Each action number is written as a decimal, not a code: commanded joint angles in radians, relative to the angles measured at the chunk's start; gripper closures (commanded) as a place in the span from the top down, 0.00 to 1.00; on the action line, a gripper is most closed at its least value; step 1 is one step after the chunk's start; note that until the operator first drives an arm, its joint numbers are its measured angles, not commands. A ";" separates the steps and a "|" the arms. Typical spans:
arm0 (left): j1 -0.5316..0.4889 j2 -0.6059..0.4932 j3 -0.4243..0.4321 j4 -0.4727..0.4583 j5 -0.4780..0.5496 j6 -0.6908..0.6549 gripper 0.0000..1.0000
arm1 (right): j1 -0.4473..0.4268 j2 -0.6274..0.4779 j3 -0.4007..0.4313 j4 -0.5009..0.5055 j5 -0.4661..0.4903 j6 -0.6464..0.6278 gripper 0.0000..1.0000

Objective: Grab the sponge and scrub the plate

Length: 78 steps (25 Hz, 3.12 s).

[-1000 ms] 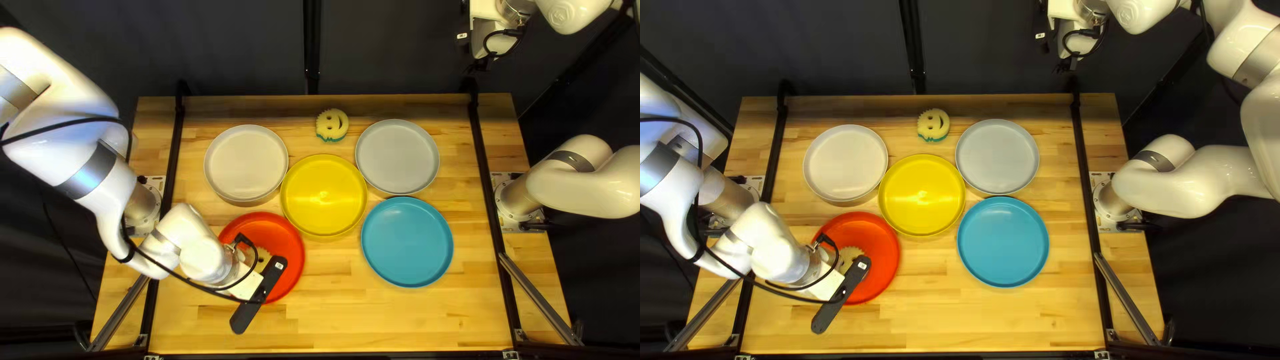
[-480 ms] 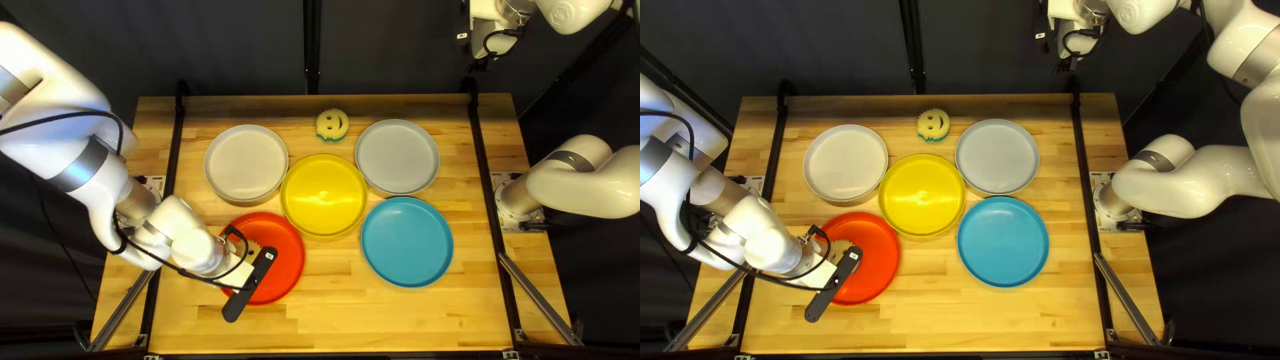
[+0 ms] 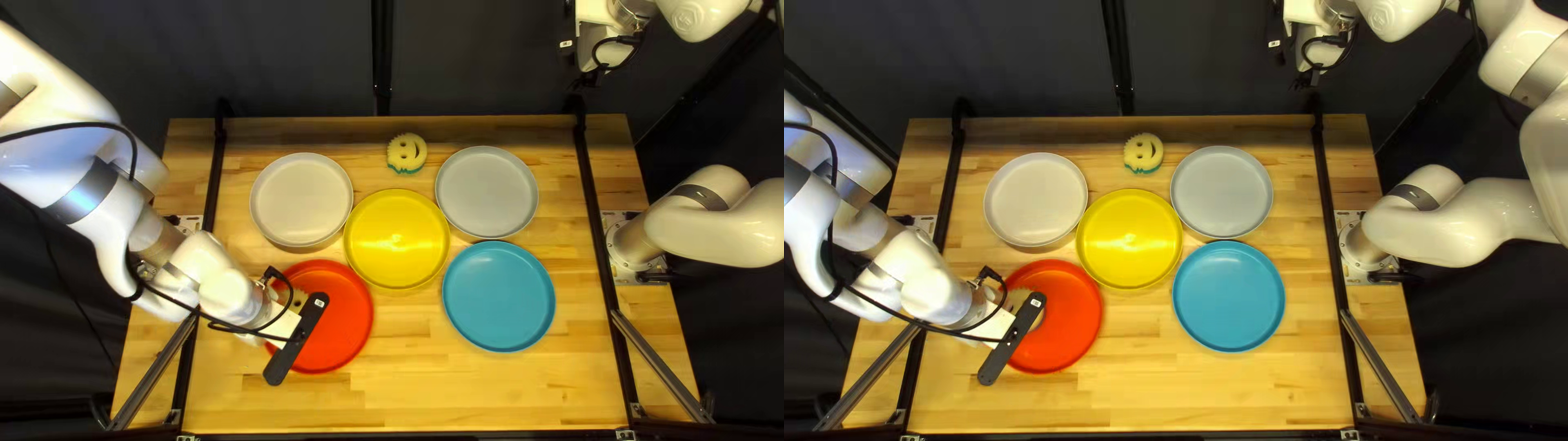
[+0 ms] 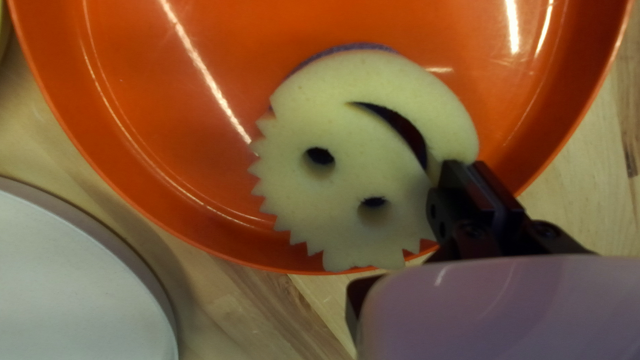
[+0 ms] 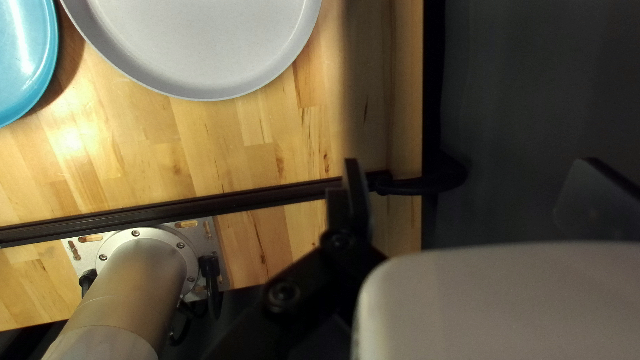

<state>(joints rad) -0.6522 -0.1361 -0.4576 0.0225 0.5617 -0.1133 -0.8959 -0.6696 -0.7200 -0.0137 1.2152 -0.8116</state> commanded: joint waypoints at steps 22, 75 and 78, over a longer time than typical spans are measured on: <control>0.141 -0.045 0.067 -0.025 -0.046 0.183 0.00 | 0.000 0.000 0.000 0.000 0.000 0.000 1.00; 0.082 0.158 -0.177 0.087 -0.029 0.109 0.00 | 0.000 0.000 0.000 0.000 0.000 0.000 1.00; 0.076 0.194 -0.210 0.100 -0.031 0.107 0.00 | 0.000 0.000 0.000 0.000 0.000 0.000 1.00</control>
<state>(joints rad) -0.5696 0.0317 -0.6427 0.1102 0.5302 -0.0020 -0.8958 -0.6696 -0.7200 -0.0138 1.2152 -0.8116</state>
